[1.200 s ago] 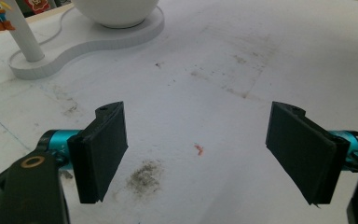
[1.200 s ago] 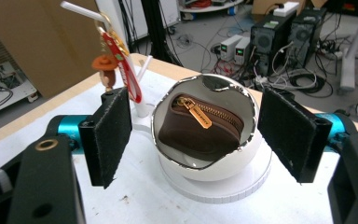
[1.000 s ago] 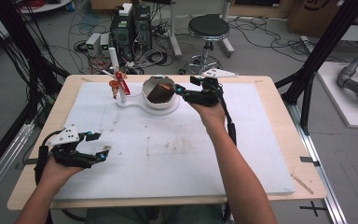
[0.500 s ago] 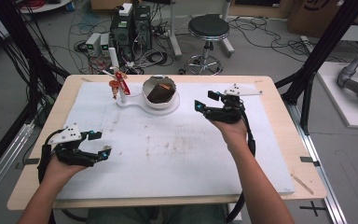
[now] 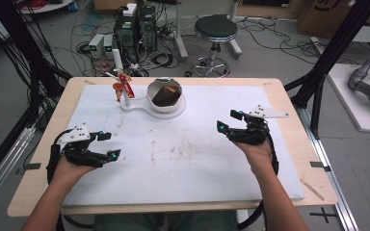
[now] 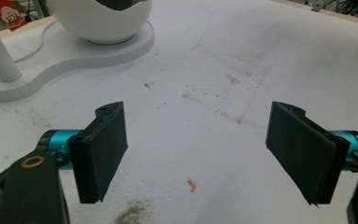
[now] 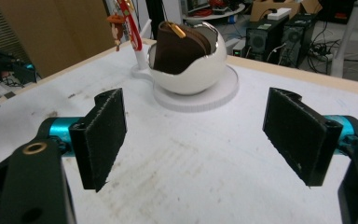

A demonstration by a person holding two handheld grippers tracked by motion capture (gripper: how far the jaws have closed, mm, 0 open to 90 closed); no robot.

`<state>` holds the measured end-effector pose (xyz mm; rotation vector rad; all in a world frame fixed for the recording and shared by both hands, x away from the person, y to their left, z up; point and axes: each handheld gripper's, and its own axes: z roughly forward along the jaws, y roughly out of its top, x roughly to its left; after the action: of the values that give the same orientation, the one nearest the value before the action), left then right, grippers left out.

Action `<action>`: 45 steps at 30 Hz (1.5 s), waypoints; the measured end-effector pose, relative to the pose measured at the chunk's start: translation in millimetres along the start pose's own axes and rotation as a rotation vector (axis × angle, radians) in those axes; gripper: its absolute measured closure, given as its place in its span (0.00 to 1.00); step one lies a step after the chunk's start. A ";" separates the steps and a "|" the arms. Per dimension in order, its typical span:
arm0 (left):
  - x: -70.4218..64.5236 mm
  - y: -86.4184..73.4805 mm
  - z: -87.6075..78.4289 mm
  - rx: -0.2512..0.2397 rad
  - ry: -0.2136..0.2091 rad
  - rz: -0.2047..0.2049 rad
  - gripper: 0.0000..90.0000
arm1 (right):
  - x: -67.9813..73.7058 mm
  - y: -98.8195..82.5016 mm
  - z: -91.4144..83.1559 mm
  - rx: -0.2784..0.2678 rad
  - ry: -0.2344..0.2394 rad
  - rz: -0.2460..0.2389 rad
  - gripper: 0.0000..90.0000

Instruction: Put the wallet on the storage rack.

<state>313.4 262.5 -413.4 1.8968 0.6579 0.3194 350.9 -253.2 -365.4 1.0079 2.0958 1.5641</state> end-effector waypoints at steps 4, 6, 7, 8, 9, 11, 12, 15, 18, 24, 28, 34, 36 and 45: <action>0.3 0.9 4.0 -0.001 -0.008 -0.003 0.23 | -2.7 -16.6 -7.6 0.014 0.000 0.008 0.24; 0.5 0.7 5.4 -0.002 -0.010 -0.005 0.23 | -2.8 -25.5 -10.4 0.018 -0.006 -0.001 0.24; 0.9 0.6 5.5 0.001 -0.009 -0.005 0.23 | -2.4 -29.7 -11.5 0.021 -0.007 -0.010 0.24; 1.4 0.2 5.8 -0.001 -0.011 -0.004 0.23 | -2.0 -33.7 -12.3 0.023 -0.006 -0.013 0.24; 1.6 -0.2 5.9 -0.003 -0.012 -0.009 0.23 | -1.7 -37.2 -13.0 0.026 -0.006 -0.014 0.24; 2.1 -1.1 5.8 -0.004 -0.009 -0.013 0.23 | -1.5 -39.8 -13.2 0.057 -0.004 -0.013 0.23; 2.3 -1.4 5.8 -0.007 -0.010 -0.015 0.23 | -0.9 -40.6 -13.9 0.055 -0.003 -0.013 0.23; 3.1 -2.0 4.3 -0.011 -0.005 -0.021 0.23 | 0.4 -45.4 -15.8 0.030 0.003 -0.017 0.23; 3.0 -2.3 3.4 -0.015 -0.004 -0.028 0.23 | -0.3 -53.5 -16.6 0.046 0.002 -0.006 0.23; 2.5 -2.7 5.5 -0.010 -0.005 -0.020 0.23 | -6.9 -64.8 -19.1 0.073 -0.015 0.007 0.23; 2.5 -3.8 6.9 -0.008 -0.005 -0.022 0.23 | -11.7 -68.8 -18.9 0.081 -0.024 0.014 0.23; 5.1 -4.8 6.8 -0.006 -0.003 -0.023 0.23 | -13.8 -70.4 -17.4 0.092 -0.024 0.025 0.23; 5.0 -5.0 6.7 -0.007 -0.004 -0.024 0.23 | -13.3 -70.4 -17.1 0.093 -0.022 0.020 0.23; 3.5 -3.5 5.3 -0.012 -0.004 -0.019 0.23 | -12.6 -70.2 -18.3 0.093 -0.027 0.026 0.23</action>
<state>317.9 261.5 -419.1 1.8781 0.6692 0.3070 324.3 -284.8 -426.3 1.0865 2.1630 1.4682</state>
